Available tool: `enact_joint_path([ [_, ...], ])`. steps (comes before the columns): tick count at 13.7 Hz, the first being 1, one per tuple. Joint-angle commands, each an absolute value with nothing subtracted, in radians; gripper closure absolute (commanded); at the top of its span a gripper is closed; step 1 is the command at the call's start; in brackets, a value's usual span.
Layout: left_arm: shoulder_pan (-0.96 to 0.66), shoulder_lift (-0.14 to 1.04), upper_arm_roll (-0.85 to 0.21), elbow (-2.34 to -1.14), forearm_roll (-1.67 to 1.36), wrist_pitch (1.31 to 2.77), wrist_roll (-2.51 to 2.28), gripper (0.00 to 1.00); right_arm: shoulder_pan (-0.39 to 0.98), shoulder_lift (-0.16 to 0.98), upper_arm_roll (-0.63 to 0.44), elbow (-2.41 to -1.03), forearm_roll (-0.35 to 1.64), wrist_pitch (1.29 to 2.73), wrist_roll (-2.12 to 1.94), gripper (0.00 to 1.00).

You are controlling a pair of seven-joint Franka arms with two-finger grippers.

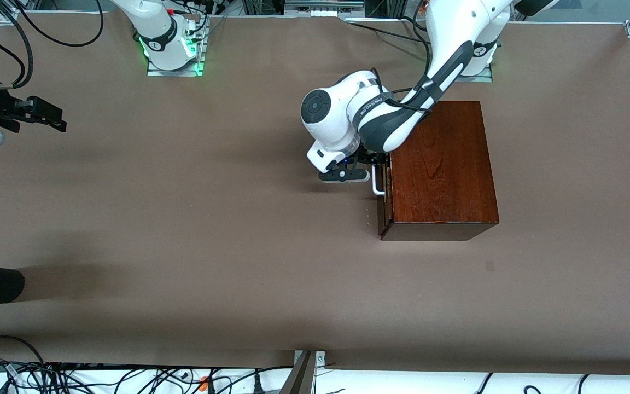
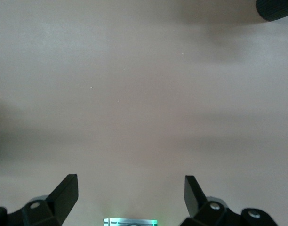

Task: Open drawer, take yellow block, close drawer
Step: 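Pull the drawer handle outward with the left gripper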

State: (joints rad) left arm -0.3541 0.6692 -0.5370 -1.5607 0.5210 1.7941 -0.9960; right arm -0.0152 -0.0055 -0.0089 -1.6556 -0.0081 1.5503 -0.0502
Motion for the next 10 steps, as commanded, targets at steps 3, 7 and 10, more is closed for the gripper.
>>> enact_joint_path([
  [3,-0.431,0.755,-0.541,-1.434,0.541,1.784,-1.063,0.0,-0.032,-0.006,0.006,-1.647,-0.021,1.537,-0.061,0.0],
  [7,-0.456,0.771,-0.541,-1.404,0.537,1.786,-1.075,0.0,-0.032,-0.006,0.006,-1.647,-0.021,1.537,-0.06,0.0],
  [10,-0.474,0.787,-0.541,-1.37,0.535,1.786,-1.083,0.0,-0.032,-0.006,0.006,-1.647,-0.021,1.539,-0.061,0.0],
])
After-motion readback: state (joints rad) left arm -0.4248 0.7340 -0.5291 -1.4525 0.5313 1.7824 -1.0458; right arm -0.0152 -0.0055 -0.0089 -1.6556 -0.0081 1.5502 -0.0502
